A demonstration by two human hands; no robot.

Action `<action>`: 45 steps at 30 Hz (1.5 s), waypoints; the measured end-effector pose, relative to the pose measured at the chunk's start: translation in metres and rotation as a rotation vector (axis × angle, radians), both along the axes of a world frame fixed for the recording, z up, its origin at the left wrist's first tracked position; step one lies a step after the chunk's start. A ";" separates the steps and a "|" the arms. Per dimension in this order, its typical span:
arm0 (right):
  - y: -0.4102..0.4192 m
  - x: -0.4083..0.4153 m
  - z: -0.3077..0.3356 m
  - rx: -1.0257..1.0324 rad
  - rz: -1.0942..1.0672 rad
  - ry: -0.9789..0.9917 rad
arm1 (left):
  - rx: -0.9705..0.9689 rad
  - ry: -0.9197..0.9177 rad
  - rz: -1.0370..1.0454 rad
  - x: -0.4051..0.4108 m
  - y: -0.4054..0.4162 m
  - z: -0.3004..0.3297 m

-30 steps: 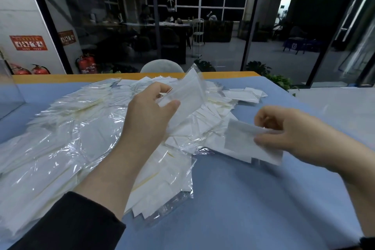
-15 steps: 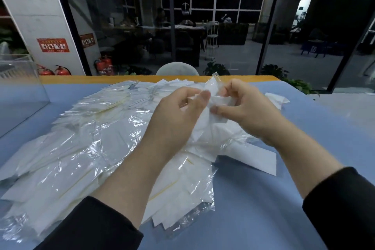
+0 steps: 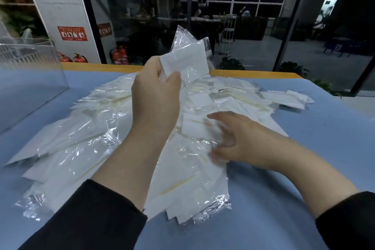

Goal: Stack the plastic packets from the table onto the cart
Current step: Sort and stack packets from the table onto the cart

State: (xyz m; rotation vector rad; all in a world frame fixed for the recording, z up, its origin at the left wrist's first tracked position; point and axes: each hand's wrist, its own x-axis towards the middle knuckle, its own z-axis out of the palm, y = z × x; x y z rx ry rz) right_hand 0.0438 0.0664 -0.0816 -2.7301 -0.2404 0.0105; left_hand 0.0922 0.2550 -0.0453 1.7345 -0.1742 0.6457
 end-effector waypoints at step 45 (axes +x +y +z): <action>-0.031 -0.014 0.008 0.467 -0.011 -0.177 | 0.041 0.122 -0.336 -0.030 -0.042 -0.024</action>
